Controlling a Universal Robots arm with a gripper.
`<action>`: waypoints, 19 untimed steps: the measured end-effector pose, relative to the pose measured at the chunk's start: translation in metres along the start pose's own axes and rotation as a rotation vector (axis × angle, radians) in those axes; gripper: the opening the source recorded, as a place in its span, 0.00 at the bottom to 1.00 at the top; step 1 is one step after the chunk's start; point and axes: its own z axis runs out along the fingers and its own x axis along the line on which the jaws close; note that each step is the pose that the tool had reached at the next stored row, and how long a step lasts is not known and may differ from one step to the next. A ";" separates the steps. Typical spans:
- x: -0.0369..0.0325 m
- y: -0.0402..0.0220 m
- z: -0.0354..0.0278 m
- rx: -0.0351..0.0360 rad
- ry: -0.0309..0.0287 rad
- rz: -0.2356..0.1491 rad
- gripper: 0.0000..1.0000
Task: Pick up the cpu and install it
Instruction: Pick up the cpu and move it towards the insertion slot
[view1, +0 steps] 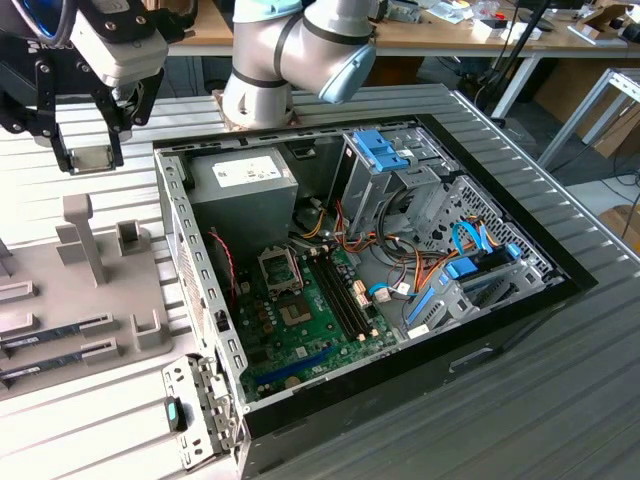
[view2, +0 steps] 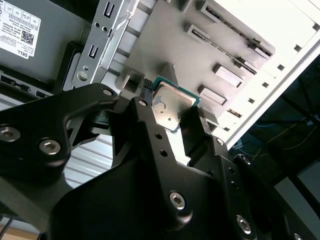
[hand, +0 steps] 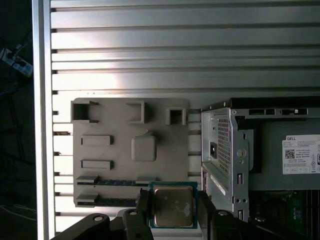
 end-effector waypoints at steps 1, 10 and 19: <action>-0.0009 0.0000 0.0000 0.0000 0.0000 0.000 0.47; -0.0081 0.0002 0.0005 0.0001 0.0001 0.000 0.47; -0.0175 0.0003 0.0009 0.0000 0.0000 0.000 0.47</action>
